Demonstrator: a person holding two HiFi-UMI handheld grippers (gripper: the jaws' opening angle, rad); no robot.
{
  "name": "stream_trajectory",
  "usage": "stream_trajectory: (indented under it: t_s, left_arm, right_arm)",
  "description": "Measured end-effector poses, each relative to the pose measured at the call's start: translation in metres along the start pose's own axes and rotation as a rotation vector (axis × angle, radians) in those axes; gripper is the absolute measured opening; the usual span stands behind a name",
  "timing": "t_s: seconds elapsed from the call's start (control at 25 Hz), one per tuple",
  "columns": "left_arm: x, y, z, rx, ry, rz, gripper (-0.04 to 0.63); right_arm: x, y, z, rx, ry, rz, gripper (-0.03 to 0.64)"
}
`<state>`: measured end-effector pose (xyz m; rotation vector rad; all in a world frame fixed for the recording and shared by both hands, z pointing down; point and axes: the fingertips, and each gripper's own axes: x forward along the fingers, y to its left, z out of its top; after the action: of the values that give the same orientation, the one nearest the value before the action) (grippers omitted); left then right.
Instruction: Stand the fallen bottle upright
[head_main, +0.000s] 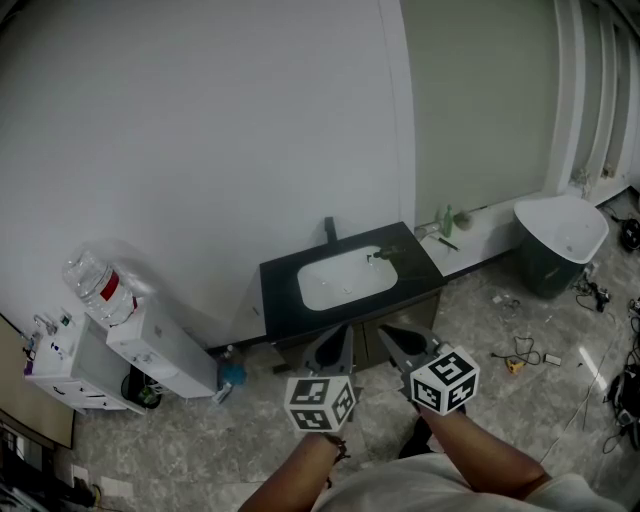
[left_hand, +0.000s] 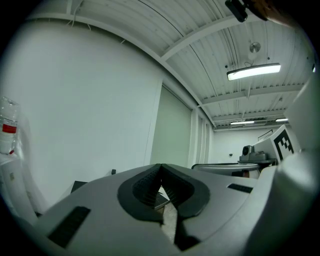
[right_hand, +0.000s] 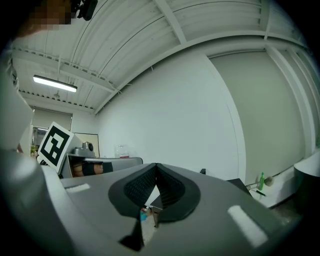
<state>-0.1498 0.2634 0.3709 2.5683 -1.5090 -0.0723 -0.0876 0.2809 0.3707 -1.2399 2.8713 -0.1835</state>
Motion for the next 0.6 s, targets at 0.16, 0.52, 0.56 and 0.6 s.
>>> stream_trajectory:
  t_s: [0.16, 0.52, 0.56, 0.6]
  left_arm:
    - [0.046, 0.017, -0.007, 0.005, 0.011, 0.024, 0.008]
    - [0.198, 0.056, -0.03, 0.006, 0.029, 0.104, 0.008]
    - [0.213, 0.06, -0.034, -0.001, 0.035, 0.117, 0.008]
    - [0.227, 0.063, -0.036, -0.007, 0.04, 0.129, 0.008]
  right_arm:
    - [0.027, -0.042, -0.009, 0.019, 0.011, 0.018, 0.003]
    - [0.103, -0.189, -0.018, -0.012, 0.053, 0.079, 0.003]
    - [0.109, -0.203, -0.019, -0.006, 0.066, 0.095, 0.003]
    - [0.116, -0.216, -0.02, -0.002, 0.08, 0.112, 0.003]
